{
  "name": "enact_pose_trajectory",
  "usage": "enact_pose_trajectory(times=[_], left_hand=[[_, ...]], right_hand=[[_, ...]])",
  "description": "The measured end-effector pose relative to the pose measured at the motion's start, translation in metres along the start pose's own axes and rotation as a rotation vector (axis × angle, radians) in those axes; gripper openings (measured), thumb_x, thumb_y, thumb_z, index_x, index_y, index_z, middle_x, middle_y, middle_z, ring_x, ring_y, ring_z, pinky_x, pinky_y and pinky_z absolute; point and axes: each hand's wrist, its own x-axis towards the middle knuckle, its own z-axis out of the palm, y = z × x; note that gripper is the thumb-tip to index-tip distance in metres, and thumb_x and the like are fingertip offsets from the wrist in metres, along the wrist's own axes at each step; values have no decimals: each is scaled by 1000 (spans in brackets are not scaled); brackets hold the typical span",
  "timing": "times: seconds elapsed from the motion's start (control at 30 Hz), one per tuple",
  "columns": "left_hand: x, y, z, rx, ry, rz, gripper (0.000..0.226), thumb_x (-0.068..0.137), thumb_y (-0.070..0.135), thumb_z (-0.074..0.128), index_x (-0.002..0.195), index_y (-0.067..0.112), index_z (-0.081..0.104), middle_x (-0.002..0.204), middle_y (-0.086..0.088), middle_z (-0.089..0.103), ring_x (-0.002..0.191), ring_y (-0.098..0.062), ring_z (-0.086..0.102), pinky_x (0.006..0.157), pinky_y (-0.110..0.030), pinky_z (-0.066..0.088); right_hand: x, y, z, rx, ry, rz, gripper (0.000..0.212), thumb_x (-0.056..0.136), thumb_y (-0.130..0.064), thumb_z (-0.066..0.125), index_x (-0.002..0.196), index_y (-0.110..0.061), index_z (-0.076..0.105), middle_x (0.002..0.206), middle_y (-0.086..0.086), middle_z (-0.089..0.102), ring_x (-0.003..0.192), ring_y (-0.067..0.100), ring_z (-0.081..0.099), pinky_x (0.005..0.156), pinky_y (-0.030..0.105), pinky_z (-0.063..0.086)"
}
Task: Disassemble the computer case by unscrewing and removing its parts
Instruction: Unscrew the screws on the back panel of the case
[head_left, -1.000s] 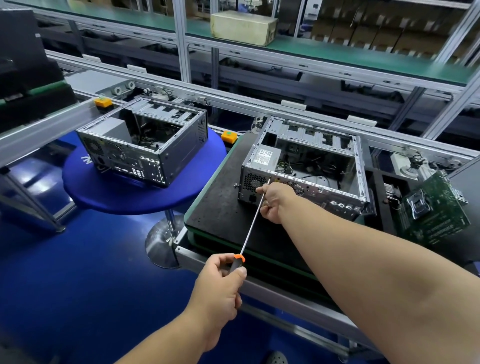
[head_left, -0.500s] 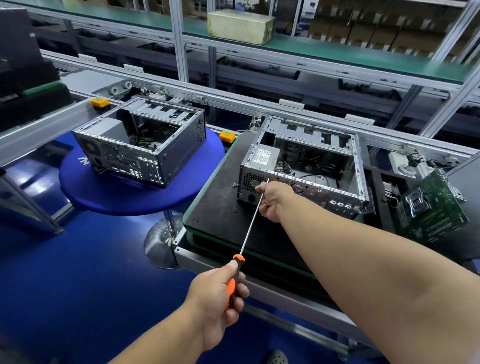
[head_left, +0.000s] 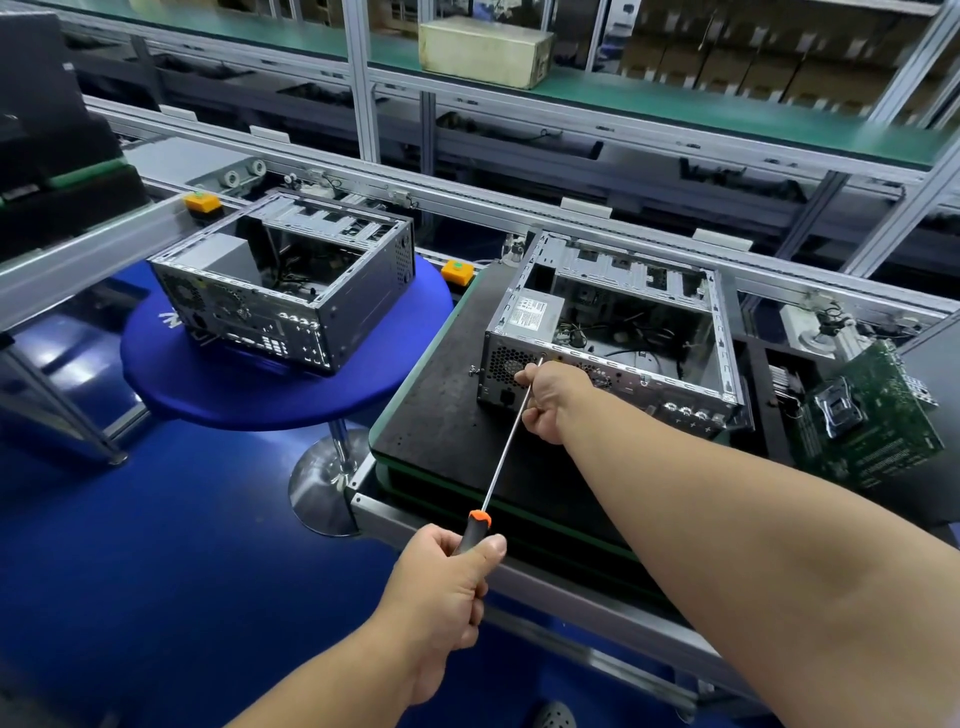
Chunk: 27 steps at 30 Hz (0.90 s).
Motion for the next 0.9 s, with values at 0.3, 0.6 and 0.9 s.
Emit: enact_pose_trajectory(times=[0.3,0.6,0.9], left_hand=[[-1,5,-1,9,7,-24,26,102,30,68,94,7,59,66,-5,62,50,-13,46,42,-23,31],[0,10,0,-82,-6,-148,47,107,48,55,99,5,74,72,-7,67,50,-11,48,38,-22,30],[-2,11,1,-148,-64,-156,51,99,53,66,106,4,75,74,-10,63,52,-14,49,38,-22,31]], right_hand=[[-1,-1,0,-2,-1,-7,28,103,-26,50,79,-19,63,69,-3,32,53,11,24,35,15,25],[4,-1,0,-9,7,-12,30,103,-31,53,79,-19,65,73,-2,37,54,12,28,36,15,28],[7,0,-1,-9,-9,-10,26,101,-29,54,80,-20,64,71,-2,32,52,11,25,34,14,25]])
